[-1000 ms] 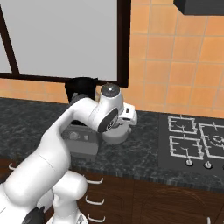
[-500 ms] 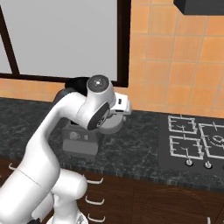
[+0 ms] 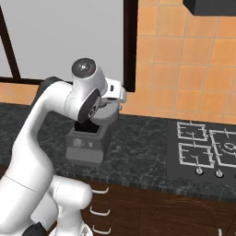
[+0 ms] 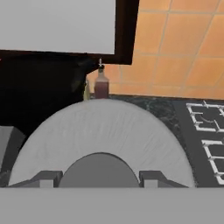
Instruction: Close the lid blender by securely placing the lid on top.
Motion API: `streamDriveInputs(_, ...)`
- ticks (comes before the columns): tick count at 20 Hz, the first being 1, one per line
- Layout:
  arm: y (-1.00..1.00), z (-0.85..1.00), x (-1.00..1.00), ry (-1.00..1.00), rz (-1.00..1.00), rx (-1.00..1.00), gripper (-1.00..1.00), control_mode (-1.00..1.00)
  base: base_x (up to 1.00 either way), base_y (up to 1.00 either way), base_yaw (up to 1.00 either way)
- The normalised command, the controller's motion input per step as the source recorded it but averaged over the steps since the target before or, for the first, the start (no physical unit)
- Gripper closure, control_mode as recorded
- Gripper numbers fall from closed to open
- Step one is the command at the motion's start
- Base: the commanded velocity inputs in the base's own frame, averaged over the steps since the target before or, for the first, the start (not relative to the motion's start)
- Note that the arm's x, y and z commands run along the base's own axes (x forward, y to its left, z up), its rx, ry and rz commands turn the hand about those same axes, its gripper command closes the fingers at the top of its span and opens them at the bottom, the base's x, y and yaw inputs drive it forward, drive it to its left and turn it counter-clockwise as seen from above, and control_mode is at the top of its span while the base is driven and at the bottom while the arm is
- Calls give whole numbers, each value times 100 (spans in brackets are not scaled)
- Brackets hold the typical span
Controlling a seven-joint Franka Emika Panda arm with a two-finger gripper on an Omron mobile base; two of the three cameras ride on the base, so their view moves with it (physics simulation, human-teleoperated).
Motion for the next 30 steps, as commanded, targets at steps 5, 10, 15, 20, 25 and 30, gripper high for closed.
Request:
streamDriveInputs(5,40,73,0,0,3,0,100,-100,0,0,0)
streamDriveInputs(10,34,59,0,0,1,0,100,-100,0,0,0)
streamDriveInputs(15,32,55,2,0,0,0,100,-100,0,0,0)
streamDriveInputs(20,22,54,13,0,0,0,100,-100,0,0,0)
streamDriveInputs(25,21,48,27,0,0,0,100,-100,0,0,0)
streamDriveInputs(30,12,30,34,0,0,0,100,-100,0,0,0)
